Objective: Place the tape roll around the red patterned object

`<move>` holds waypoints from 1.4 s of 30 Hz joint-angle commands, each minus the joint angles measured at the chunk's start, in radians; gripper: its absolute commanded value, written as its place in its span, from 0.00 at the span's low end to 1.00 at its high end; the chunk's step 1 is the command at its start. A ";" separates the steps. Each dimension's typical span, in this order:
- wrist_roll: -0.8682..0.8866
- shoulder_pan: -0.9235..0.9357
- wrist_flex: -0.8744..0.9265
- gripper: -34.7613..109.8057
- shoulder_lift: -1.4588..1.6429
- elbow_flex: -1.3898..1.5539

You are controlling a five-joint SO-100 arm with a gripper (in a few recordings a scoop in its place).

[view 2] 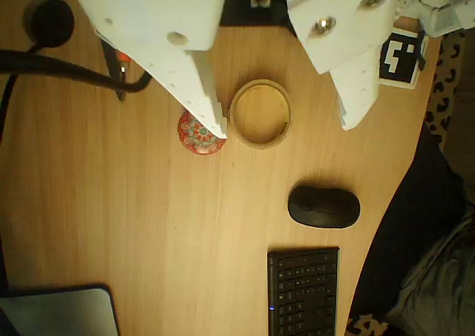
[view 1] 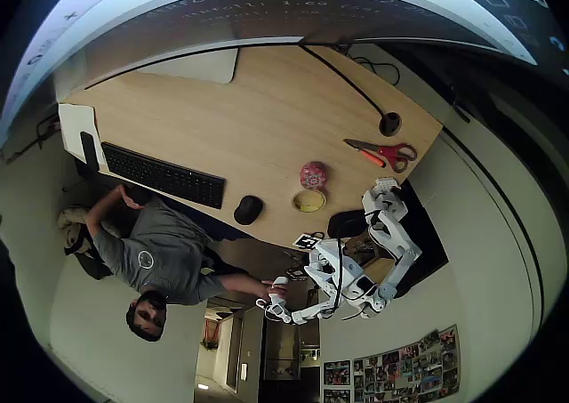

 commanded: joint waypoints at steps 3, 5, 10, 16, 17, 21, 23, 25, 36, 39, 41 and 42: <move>-0.066 -0.445 -0.649 0.50 -0.084 0.376; -0.075 -0.440 -0.649 0.50 -0.081 0.376; -0.097 -0.422 -0.658 0.50 -0.081 0.376; -0.095 -0.408 -0.681 0.50 -0.095 0.379; -0.092 -0.403 -0.703 0.50 -0.106 0.387; -0.106 -0.322 -0.798 0.50 -0.224 0.380; -0.135 -0.272 -0.830 0.51 -0.302 0.333; -0.163 -0.230 -0.844 0.51 -0.396 0.245; -0.192 -0.123 -0.818 0.51 -0.726 -0.049; -0.192 -0.121 -0.808 0.51 -0.657 0.038; -0.183 -0.135 -0.830 0.51 -0.548 0.115; -0.181 -0.147 -0.839 0.51 -0.486 0.193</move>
